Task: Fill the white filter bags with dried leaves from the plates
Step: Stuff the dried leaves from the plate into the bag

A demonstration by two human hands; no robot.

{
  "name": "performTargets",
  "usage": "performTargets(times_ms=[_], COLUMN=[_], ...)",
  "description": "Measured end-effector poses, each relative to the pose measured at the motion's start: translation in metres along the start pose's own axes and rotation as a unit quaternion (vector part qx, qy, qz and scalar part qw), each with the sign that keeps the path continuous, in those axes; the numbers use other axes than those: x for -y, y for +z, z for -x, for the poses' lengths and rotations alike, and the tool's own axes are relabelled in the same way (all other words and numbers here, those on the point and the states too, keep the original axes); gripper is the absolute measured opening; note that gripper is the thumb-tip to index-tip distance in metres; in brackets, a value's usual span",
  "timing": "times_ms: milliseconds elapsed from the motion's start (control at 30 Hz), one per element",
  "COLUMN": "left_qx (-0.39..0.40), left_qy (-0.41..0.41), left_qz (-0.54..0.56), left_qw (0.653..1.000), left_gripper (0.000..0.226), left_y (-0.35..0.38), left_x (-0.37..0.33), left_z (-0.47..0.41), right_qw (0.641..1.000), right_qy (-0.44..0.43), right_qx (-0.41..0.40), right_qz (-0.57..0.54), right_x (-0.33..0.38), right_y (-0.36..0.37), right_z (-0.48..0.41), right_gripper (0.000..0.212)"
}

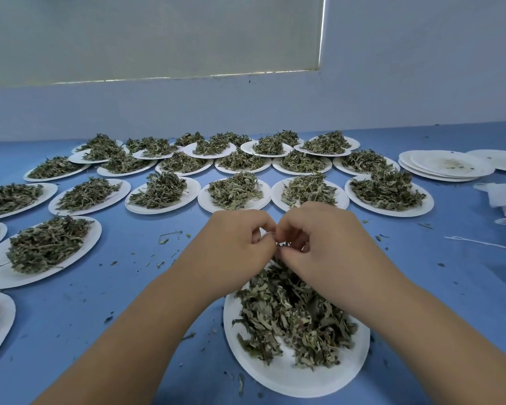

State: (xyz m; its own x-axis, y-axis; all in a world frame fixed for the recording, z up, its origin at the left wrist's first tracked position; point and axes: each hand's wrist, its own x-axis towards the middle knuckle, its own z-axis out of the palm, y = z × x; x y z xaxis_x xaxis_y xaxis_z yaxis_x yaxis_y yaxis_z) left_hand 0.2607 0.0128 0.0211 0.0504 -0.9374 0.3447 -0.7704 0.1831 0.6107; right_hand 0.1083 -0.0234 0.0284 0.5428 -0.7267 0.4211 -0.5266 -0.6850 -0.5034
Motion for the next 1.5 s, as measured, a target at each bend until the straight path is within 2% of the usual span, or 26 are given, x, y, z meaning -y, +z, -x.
performTargets(times_ms=[167,400,500,567,667,733,867,967,1133,1333,1500], left_qx=[0.013,0.003,-0.001,0.001,0.003,0.005,-0.002,-0.012,-0.019,-0.02,-0.026], left_qy=[0.0,-0.009,-0.022,-0.026,-0.029,-0.032,-0.045,-0.057,-0.073,-0.071,-0.068], left_qz=[0.003,0.004,0.012,0.014,0.017,0.019,0.016,0.015,0.028,0.032,0.031], left_qw=[1.0,1.0,1.0,1.0,0.999,0.999,0.999,0.998,0.997,0.997,0.997], left_gripper=[0.02,0.019,0.021,0.018,0.017,0.018,0.017,0.017,0.015,0.016,0.015], left_y=[0.0,0.001,0.001,0.001,0.001,0.001,0.001,0.0,-0.001,-0.001,-0.002], left_x=[-0.002,-0.002,0.0,0.0,0.001,0.002,0.001,0.002,0.002,0.002,0.0], left_z=[0.0,0.001,0.0,-0.001,-0.002,-0.001,-0.001,-0.003,-0.003,-0.003,-0.002], right_qw=[1.0,0.996,0.985,0.982,0.989,0.996,0.984,0.981,0.988,0.998,0.999], right_qy=[0.006,0.039,0.04,0.027,0.023,0.047,0.085,0.058,0.044,0.034,0.035], right_qx=[-0.006,0.02,0.03,0.002,-0.057,-0.031,0.144,0.165,0.128,0.054,0.03], right_qz=[-0.005,-0.082,-0.165,-0.189,-0.133,-0.073,0.053,0.086,0.068,0.029,-0.012], right_x=[-0.003,-0.006,-0.006,-0.009,-0.02,-0.026,-0.026,-0.017,-0.007,-0.009,-0.009], right_y=[0.002,-0.005,-0.014,-0.024,-0.037,-0.039,-0.029,-0.016,-0.004,-0.002,-0.006], right_z=[-0.001,-0.003,-0.003,-0.003,-0.005,-0.005,0.001,0.006,0.007,0.005,0.004], right_gripper=[0.014,0.025,0.023,0.018,0.009,0.01,0.055,0.067,0.058,0.027,0.019])
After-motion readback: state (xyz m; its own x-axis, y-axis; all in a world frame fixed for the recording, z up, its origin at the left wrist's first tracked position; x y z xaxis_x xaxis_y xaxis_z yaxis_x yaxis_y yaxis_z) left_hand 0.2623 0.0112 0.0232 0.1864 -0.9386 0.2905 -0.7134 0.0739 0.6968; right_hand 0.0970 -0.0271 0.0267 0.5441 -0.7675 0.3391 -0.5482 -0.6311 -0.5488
